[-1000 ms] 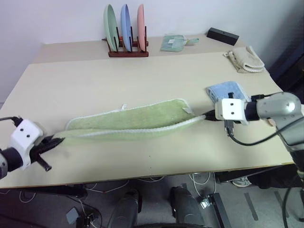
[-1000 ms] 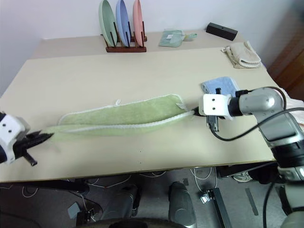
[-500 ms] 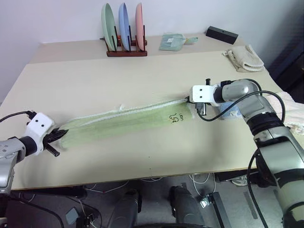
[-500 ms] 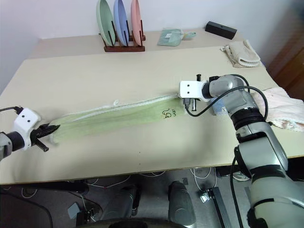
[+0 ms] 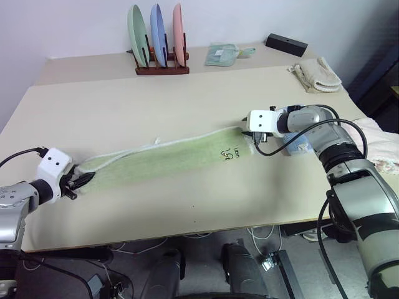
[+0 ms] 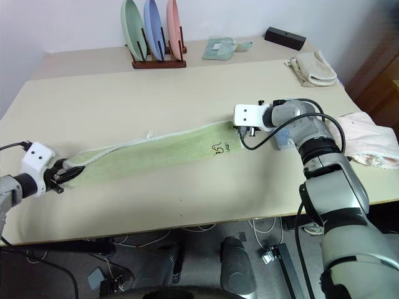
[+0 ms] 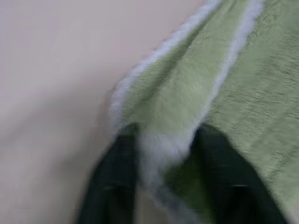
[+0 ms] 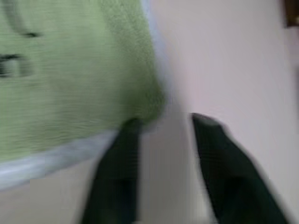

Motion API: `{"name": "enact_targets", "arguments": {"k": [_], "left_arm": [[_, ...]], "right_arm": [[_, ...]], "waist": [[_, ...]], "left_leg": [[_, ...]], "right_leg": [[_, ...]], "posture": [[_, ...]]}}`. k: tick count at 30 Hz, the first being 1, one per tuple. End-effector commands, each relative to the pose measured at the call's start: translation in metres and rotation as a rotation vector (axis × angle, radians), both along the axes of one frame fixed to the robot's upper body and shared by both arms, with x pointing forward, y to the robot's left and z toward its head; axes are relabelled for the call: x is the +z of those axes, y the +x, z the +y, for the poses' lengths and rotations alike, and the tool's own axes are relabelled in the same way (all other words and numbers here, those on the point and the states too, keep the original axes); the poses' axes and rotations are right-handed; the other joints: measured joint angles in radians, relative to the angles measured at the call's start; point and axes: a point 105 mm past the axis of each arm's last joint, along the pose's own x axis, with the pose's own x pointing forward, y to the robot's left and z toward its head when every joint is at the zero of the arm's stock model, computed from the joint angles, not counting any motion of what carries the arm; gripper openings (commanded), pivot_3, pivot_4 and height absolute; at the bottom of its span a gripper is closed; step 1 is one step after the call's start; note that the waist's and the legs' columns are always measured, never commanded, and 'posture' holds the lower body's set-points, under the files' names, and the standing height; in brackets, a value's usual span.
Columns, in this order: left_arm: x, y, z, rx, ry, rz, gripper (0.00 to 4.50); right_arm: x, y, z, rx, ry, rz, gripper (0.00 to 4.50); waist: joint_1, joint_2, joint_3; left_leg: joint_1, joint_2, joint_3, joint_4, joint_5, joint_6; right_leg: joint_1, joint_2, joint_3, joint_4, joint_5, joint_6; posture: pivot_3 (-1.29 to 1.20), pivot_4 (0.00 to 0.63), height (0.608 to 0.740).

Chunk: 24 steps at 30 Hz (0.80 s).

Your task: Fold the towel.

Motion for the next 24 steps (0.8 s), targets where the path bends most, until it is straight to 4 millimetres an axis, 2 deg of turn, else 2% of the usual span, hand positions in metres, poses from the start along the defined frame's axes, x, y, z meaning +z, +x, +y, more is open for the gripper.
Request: {"name": "enact_targets", "arguments": {"k": [1,4,7,10,11,14,17,19,22,24], "left_arm": [[0.021,0.004,0.025,0.161,-0.017,-0.124,2.83],[0.027,0.006,0.038,0.266,-0.046,-0.179,2.83],[0.03,0.003,0.039,0.303,-0.112,-0.199,2.83],[0.032,-0.007,0.037,0.301,-0.102,-0.213,2.83],[0.036,-0.008,0.037,0.305,-0.096,-0.237,2.88],[0.052,-0.008,0.03,0.295,-0.112,-0.309,2.88],[0.064,-0.005,-0.009,0.136,-0.076,-0.34,2.88],[0.065,-0.003,-0.053,-0.026,-0.086,-0.342,2.88],[0.061,-0.006,-0.114,-0.25,-0.074,-0.333,2.88],[0.059,-0.01,-0.145,-0.359,-0.101,-0.33,2.88]], "right_arm": [[0.025,0.007,-0.005,-0.03,0.037,-0.114,2.78],[0.027,0.008,-0.01,-0.053,0.044,-0.141,2.78],[0.033,0.006,-0.019,-0.079,0.078,-0.175,2.78],[0.044,-0.003,-0.028,-0.119,0.243,-0.13,2.78],[0.048,-0.008,-0.03,-0.13,0.328,-0.095,3.31],[0.051,-0.03,-0.03,-0.143,0.494,0.007,4.48],[0.04,-0.067,-0.026,-0.183,0.72,0.222,4.48],[0.026,-0.092,-0.021,-0.228,0.835,0.391,4.48],[0.01,-0.108,-0.012,-0.365,1.027,0.566,4.48],[-0.002,-0.116,-0.006,-0.451,1.112,0.655,4.48]], "waist": [[0.0,0.0,0.0],[0.001,0.0,0.0],[0.001,0.0,0.0],[0.002,0.0,0.0],[0.003,0.0,0.0],[0.006,0.0,0.0],[0.013,-0.001,0.0],[0.023,0.0,-0.001],[0.032,0.0,-0.001],[0.031,0.0,-0.001]], "left_leg": [[0.0,0.0,0.0,0.0,0.0,0.0],[0.0,0.0,0.0,0.0,0.0,0.0],[0.0,0.0,0.0,0.0,0.0,0.0],[0.0,0.0,0.0,0.0,0.0,0.0],[0.0,0.0,0.0,0.0,0.0,0.0],[-0.001,0.001,-0.001,0.001,0.0,0.0],[-0.001,0.003,-0.002,0.002,0.0,0.0],[-0.002,0.003,-0.002,0.003,0.0,0.0],[-0.002,0.003,-0.001,0.007,-0.001,0.001],[-0.002,0.003,0.001,0.008,-0.001,0.001]], "right_leg": [[0.0,0.0,0.0,0.0,0.0,0.0],[0.0,0.0,0.0,0.0,0.0,0.0],[0.0,0.0,0.0,0.0,0.0,0.0],[0.0,-0.001,0.001,0.0,0.0,0.0],[0.0,0.0,0.0,0.0,0.0,0.0],[0.0,0.0,0.0,0.0,0.0,0.0],[0.001,0.0,0.0,0.0,0.001,0.0],[0.002,0.0,0.0,-0.001,0.001,0.0],[0.003,-0.001,0.0,-0.001,0.001,0.0],[0.003,0.0,0.001,-0.001,0.001,0.0]], "posture": [[0.0,0.15,0.74],[0.0,0.15,0.74],[0.0,0.15,0.74],[0.0,0.15,0.74],[0.0,0.15,0.74],[0.0,0.15,0.74],[0.0,0.15,0.74],[0.0,0.15,0.74],[0.0,0.15,0.74],[0.0,0.15,0.74]]}}
